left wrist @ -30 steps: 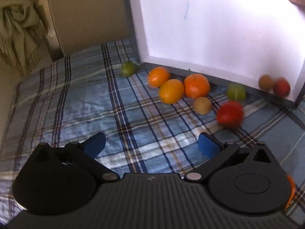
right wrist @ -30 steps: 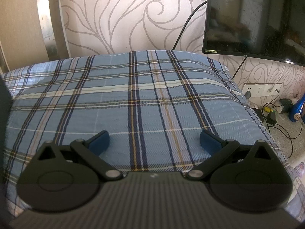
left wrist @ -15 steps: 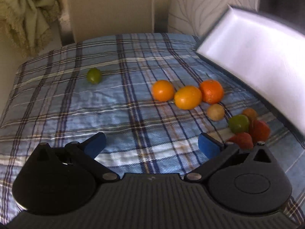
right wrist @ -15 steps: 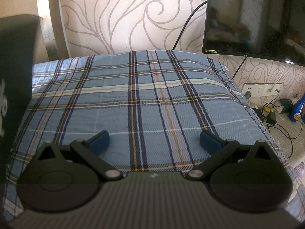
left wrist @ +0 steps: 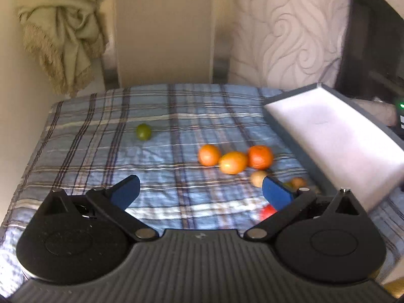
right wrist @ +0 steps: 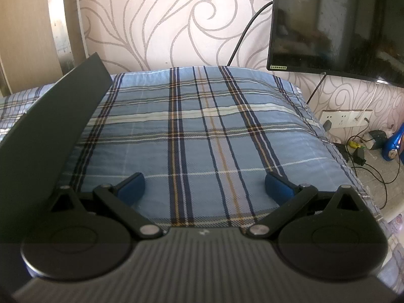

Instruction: Organize fruits

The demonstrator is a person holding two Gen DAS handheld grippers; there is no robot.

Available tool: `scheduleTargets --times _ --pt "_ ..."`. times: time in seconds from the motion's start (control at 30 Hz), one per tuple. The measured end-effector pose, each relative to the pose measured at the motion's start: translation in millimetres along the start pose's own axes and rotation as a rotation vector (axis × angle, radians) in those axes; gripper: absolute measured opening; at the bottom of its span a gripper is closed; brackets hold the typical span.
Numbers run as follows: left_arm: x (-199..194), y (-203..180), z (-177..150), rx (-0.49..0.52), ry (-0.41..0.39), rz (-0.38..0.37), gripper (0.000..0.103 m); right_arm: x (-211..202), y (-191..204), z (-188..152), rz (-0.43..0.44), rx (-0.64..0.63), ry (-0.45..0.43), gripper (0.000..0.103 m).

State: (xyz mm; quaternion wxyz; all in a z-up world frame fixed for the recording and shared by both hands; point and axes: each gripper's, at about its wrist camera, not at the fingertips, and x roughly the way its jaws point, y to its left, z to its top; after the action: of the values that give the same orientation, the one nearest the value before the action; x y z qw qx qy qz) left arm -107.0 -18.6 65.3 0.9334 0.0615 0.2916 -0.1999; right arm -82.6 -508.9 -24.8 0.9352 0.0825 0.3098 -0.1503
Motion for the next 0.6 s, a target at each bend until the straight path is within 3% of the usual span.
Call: scheduleTargets --times 0.27,0.4,0.53,0.6 --pt "-32 -46 -8 0.069 0.035 -0.103 0.103 0 0 1 -0.006 0.009 0.007 0.103" --pt "-38 -54 -15 0.085 0.044 -0.122 0.103 -13 3 1 -0.073 0.075 0.093 0.103" --pt "-37 -63 -21 0.115 0.057 -0.112 0.103 -25 -20 2 0.018 0.022 0.187 0.103" --pt "-38 -63 -24 0.121 0.055 -0.115 0.103 -42 -34 -2 -0.071 0.042 0.196 0.101"
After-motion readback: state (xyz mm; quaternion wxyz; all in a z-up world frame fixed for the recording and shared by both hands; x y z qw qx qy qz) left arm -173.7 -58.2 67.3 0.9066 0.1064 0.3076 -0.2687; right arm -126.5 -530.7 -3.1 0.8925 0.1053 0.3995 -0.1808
